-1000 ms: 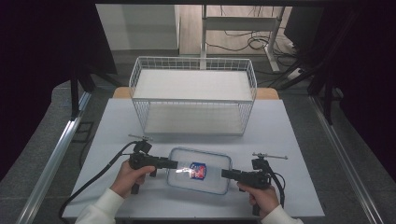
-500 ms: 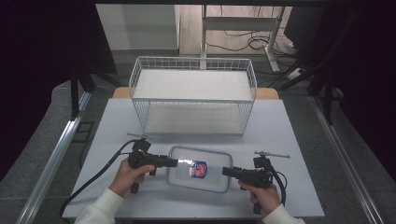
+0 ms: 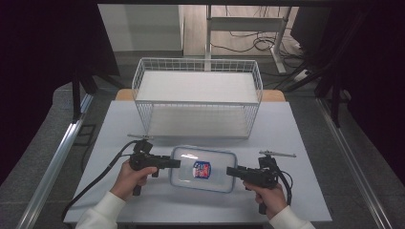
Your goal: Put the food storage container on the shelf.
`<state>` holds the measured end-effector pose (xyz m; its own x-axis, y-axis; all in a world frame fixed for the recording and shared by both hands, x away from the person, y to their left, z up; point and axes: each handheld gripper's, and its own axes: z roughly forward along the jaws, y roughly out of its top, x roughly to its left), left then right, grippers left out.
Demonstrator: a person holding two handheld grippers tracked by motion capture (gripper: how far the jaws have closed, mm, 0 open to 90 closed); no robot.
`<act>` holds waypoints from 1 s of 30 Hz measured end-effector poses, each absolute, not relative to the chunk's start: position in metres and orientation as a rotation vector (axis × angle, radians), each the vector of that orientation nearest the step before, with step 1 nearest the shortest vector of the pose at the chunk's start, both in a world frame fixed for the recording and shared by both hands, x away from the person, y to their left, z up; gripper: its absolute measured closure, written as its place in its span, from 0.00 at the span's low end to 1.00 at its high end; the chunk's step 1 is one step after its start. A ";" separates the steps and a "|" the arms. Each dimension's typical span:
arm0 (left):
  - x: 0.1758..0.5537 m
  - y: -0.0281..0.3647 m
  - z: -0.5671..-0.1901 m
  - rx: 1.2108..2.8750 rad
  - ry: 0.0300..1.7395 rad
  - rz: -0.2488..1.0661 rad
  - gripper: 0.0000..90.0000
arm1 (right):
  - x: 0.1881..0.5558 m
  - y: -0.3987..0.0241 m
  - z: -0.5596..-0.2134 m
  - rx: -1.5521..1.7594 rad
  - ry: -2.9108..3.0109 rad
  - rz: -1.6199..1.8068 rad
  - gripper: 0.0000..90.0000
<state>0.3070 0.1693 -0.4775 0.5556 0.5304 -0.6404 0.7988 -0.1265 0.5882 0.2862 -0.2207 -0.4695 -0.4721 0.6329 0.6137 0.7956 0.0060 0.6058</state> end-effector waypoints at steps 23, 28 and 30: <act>0.333 0.184 -0.470 1.743 1.131 -0.258 0.52 | 0.338 -0.205 -0.458 -1.401 -2.181 -1.482 0.57; 0.348 0.188 -0.467 1.730 1.135 -0.239 0.52 | 0.356 -0.202 -0.455 -1.380 -2.193 -1.488 0.57; 0.353 0.188 -0.466 1.726 1.137 -0.232 0.52 | 0.365 -0.201 -0.454 -1.372 -2.197 -1.493 0.57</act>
<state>0.3530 0.1883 -0.4657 0.5372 0.5770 -0.6152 0.7722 -0.0432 0.6339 0.3647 -0.2008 -0.4536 -0.5698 0.5950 0.5668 0.7461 0.0854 0.6604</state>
